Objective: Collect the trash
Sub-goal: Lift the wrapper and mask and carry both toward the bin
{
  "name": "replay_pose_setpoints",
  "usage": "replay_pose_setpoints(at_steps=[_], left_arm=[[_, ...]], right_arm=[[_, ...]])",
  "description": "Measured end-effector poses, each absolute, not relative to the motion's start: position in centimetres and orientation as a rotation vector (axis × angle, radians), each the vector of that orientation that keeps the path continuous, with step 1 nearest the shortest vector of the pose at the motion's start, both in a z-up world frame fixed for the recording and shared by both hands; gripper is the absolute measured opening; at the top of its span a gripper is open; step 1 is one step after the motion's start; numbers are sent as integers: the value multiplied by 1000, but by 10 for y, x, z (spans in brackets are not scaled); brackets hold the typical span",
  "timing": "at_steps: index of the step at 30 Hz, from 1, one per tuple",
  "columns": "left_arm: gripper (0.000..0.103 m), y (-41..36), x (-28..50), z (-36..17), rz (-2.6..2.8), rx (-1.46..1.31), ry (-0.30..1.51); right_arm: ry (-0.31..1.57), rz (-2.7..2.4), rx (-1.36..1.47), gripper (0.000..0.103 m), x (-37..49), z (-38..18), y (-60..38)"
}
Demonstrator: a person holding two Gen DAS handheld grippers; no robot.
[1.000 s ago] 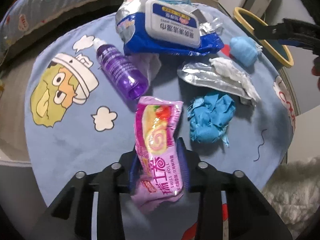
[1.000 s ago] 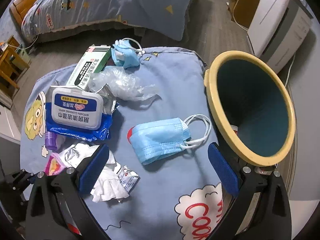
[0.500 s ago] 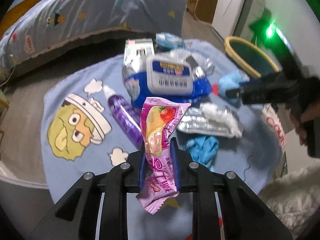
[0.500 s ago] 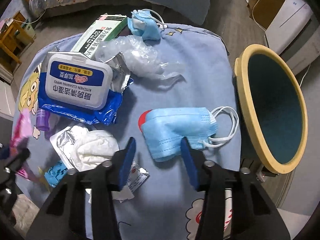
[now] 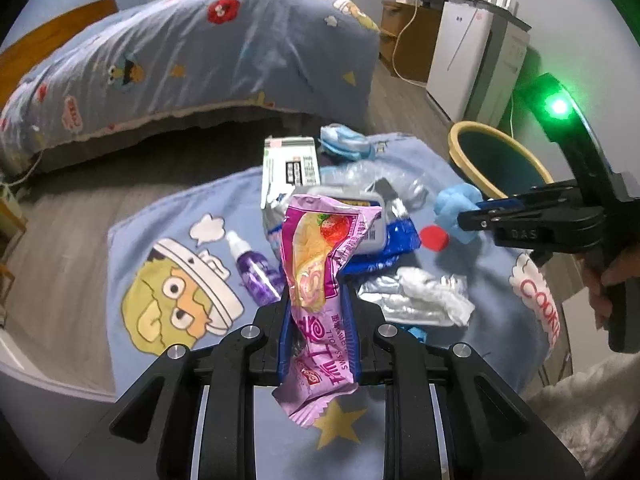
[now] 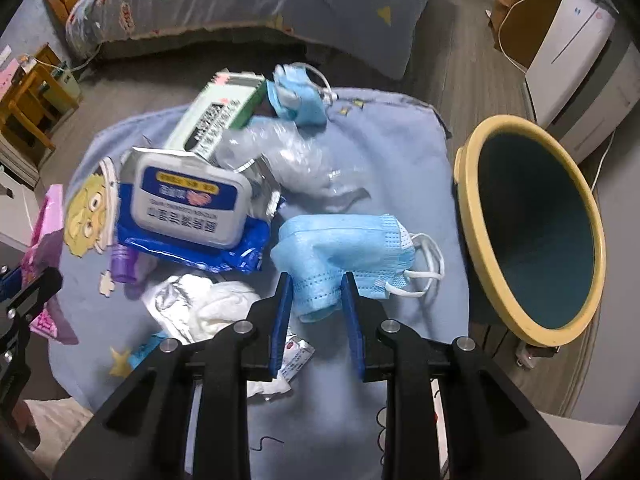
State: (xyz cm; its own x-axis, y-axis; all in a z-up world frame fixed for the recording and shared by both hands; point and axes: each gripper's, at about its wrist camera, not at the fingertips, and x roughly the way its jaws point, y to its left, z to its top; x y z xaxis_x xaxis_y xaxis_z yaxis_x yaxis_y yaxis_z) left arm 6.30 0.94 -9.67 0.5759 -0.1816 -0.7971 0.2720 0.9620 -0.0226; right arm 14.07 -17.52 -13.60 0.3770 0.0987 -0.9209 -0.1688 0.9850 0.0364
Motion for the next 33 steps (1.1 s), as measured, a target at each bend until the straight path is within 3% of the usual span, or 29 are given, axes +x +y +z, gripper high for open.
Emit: replay_pose_setpoints(at_steps=[23, 33], left_arm=[[23, -20, 65, -20, -286, 75, 700], [23, -68, 83, -32, -337, 100, 737]], right_arm=[[879, 205, -27, 25, 113, -25, -213], [930, 229, -47, 25, 134, -37, -241]])
